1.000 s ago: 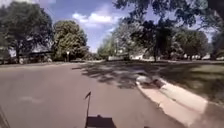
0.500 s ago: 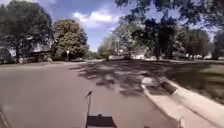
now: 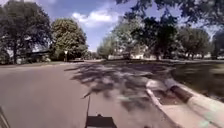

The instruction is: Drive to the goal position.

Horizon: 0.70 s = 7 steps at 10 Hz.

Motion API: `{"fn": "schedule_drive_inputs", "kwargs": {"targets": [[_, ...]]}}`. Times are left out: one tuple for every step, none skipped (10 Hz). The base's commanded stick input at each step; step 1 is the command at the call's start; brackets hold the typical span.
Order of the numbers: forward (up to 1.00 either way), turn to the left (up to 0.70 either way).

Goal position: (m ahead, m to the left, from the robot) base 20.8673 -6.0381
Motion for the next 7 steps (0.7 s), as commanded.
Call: {"fn": "schedule_drive_inputs", "kwargs": {"targets": [[1.00, 0.00], [1.00, 0.00], [1.00, 0.00], [1.00, 0.00], [1.00, 0.00], [1.00, 0.00], [1.00, 0.00]]}}
